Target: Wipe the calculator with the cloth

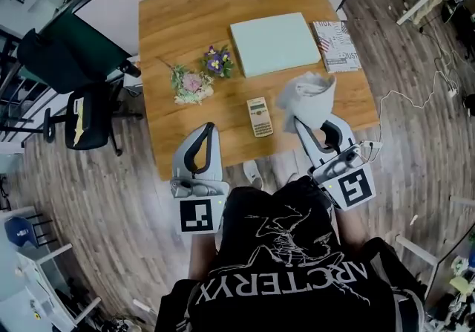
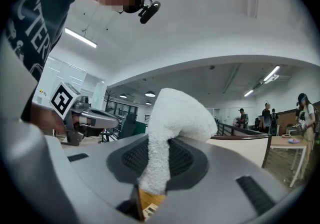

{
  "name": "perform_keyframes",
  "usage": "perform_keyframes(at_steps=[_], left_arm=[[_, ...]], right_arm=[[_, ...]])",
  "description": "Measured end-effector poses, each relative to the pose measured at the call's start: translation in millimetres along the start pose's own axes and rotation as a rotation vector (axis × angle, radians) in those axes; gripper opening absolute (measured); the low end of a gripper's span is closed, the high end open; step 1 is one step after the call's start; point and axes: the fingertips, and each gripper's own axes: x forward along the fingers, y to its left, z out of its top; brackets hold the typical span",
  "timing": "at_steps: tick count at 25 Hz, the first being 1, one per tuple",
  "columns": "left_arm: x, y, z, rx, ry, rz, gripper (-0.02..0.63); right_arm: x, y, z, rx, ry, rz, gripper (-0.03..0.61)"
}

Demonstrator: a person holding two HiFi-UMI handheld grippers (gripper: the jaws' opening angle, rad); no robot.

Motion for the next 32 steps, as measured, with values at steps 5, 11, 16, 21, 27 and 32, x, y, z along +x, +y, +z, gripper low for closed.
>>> perform_keyframes(at_steps=[5,11,16,21,27,32], left_arm=[[22,3,-6,-0.018,0.020,-0.011,0.002],[36,1,-3,-0.032,0.017,0.028,0.002],[47,-1,1,-0.032,0.022,0.058,0.002],[50,-7,-1,-0.023,0.030,0.066,0.002],[43,2,-2,-0.011,0.041,0.106,0.003],[32,6,-1,-0.083,0.033,0.124,0.003]], right_arm=[[20,-14,-13,-0.004,0.034,0.020,0.089],[33,-26,-21,-0.018,0.043,0.079,0.089],[38,-38,-23,0.004,0.028,0.105,0.089],[43,-45,-43,-0.034,0.096,0.145,0.089],[73,-32,-109,-0.144,0.304,0.245,0.089],[108,-6,-215,-0.309,0.584,0.416,0.089]])
